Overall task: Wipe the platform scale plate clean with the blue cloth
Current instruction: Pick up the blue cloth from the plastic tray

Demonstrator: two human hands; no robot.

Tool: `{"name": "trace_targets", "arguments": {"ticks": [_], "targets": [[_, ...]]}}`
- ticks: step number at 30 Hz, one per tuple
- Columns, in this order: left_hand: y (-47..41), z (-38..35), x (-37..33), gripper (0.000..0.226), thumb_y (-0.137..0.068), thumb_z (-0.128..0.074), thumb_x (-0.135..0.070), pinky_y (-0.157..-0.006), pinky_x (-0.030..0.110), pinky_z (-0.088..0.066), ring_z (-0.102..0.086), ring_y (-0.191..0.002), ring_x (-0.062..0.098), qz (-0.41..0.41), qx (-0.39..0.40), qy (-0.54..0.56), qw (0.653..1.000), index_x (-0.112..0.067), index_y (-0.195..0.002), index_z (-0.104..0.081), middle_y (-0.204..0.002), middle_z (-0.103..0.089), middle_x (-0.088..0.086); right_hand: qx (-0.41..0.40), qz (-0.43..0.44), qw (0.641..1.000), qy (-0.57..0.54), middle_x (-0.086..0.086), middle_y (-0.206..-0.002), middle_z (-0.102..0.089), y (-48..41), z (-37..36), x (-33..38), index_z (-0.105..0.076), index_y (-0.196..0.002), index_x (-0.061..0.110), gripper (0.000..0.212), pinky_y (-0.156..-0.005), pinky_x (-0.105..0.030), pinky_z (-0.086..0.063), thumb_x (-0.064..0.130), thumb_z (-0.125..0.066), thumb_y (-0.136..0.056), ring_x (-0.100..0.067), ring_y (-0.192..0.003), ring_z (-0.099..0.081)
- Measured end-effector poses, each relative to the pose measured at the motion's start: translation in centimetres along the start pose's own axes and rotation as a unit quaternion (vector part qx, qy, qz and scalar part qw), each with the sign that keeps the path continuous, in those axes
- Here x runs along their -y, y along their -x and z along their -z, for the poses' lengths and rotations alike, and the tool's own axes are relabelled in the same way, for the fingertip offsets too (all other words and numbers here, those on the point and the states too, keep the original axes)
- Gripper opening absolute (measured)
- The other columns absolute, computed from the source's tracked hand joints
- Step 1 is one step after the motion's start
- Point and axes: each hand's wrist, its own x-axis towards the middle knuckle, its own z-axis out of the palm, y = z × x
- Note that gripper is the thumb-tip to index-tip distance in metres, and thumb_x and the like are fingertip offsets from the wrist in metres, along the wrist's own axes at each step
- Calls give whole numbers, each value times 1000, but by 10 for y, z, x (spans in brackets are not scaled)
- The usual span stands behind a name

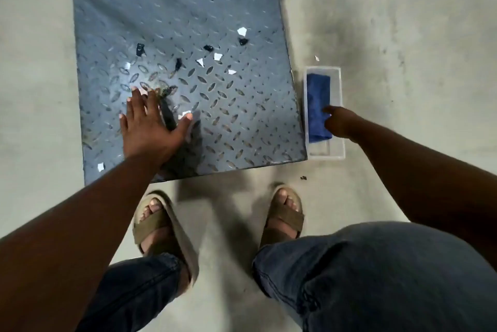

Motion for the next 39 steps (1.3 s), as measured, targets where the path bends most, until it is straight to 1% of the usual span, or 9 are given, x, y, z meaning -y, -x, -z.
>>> {"name": "trace_targets", "arguments": {"ticks": [6,11,16,19,21,28,32,35,39], "targets": [[2,-4,19,80,-107,-39,-64,-130,61,-20,-21,-161,40,64,-142,52,986,-13,-167,-26,-176,-19,17,-3,31,998,61,-24,-153,-43,-12,-24,-10,-31,-160,14,71,-113,-43,-41,6,-63,-97,-39,-136,-49],[6,-21,34,78,-108,-39,-60,-129,62,-21,-26,-158,43,54,-165,49,984,-8,-165,-28,-172,-25,20,7,100,986,136,-21,-134,-55,-25,-38,-16,-56,-135,2,37,-112,-40,-35,19,-58,-103,-37,-132,-52],[15,-33,29,75,-107,-40,-57,-133,57,-11,-22,-161,37,39,-172,52,983,-8,-163,-32,-172,-27,18,-5,74,993,95,-24,-134,-58,-31,-36,-11,-55,-136,1,37,-103,-40,-44,15,-60,-102,-35,-121,-58],[19,-34,27,77,-107,-38,-60,-133,55,-7,-19,-163,36,26,-165,50,985,-9,-164,-30,-173,-24,18,10,34,997,71,-23,-156,-36,-32,-35,-7,-36,-158,19,64,-115,-46,-36,15,-60,-99,-42,-141,-40],[18,-32,28,78,-107,-37,-62,-134,55,-6,-18,-163,35,28,-168,46,984,-10,-164,-30,-174,-24,17,31,8,998,54,-20,-162,-28,-35,-37,-3,-34,-160,25,65,-119,-48,-31,18,-57,-99,-44,-147,-32],[15,-35,46,78,-106,-33,-63,-134,54,-4,-18,-163,35,30,-164,21,986,-12,-165,-29,-174,-24,17,45,68,988,133,-18,-140,-52,-38,-49,-7,-53,-137,7,41,-112,-49,-42,23,-61,-101,-35,-136,-47],[15,-40,48,81,-105,-32,-66,-133,52,-3,-17,-164,34,36,-163,11,986,-13,-166,-26,-175,-21,16,-109,18,994,-23,-18,-108,-68,-18,-33,-5,-65,-120,6,23,-93,-44,-57,17,-55,-104,-30,-98,-68],[14,-40,47,82,-105,-32,-68,-133,52,-4,-17,-163,35,31,-164,14,986,-12,-166,-26,-175,-22,17,-254,-6,933,-254,-11,-90,-73,13,1,2,-77,-95,15,16,-80,-32,-54,14,-61,-97,-20,-79,-66],[13,-27,47,82,-103,-35,-69,-130,57,-20,-31,-157,39,30,-154,12,988,-10,-159,-36,-169,-33,19,-293,35,847,-443,7,-78,-73,69,61,35,-77,-79,23,14,-77,-23,-55,10,-77,-84,-7,-75,-68]]}}
